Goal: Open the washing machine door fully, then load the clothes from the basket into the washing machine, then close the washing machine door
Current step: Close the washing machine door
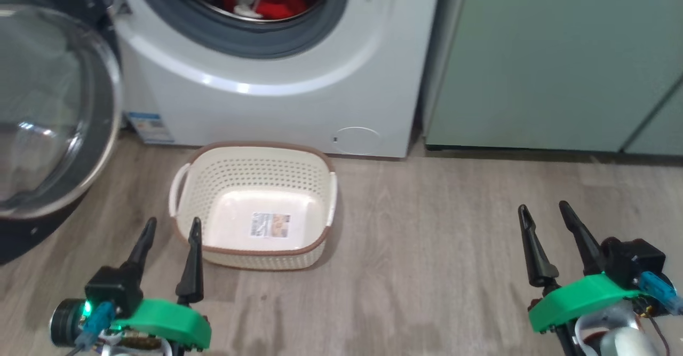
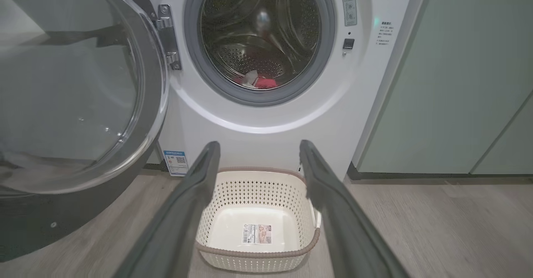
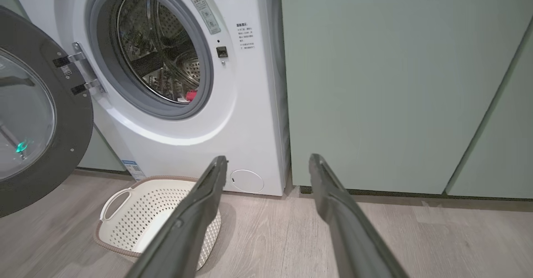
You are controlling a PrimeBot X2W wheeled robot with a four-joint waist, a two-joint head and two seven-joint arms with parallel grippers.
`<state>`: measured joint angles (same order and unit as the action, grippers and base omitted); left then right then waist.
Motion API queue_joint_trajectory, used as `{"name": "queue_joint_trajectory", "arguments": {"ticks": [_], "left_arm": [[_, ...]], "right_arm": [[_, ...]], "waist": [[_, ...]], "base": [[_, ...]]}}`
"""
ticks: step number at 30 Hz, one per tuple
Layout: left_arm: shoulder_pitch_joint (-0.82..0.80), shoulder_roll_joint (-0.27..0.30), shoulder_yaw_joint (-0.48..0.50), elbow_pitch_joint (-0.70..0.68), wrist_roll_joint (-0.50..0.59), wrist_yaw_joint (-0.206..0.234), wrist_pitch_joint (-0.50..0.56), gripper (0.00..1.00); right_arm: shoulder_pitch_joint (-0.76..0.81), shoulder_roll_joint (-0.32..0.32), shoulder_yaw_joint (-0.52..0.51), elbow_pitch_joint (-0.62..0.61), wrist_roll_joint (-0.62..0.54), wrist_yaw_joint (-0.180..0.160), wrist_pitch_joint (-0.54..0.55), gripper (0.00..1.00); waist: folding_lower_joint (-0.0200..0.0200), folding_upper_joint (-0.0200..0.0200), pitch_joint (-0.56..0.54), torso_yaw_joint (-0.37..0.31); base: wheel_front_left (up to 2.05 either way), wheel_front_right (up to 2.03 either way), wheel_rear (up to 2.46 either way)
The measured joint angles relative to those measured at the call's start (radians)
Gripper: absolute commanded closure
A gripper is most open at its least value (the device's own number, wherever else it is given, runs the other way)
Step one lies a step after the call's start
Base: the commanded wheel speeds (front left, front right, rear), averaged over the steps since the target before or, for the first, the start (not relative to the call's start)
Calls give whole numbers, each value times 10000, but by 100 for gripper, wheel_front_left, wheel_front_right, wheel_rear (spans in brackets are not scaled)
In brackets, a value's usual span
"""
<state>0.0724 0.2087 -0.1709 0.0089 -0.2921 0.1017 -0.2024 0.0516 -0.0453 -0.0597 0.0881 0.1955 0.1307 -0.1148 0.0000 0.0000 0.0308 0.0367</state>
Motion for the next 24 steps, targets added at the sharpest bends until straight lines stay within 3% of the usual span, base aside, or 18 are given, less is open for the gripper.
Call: {"name": "queue_joint_trajectory", "arguments": {"ticks": [14, 24], "left_arm": [[-59, -33, 146, -58, -161, 374, -29, 0], [139, -44, 313, -67, -303, 523, -58, 0]], "right_arm": [[2, 6, 213, -257, -4, 0, 21, 0], [1, 8, 529, -261, 284, 0, 21, 0]], "waist": [[0, 0, -68, 2634], [0, 0, -211, 3941]], "base": [[0, 0, 0], [0, 0, 0]]}}
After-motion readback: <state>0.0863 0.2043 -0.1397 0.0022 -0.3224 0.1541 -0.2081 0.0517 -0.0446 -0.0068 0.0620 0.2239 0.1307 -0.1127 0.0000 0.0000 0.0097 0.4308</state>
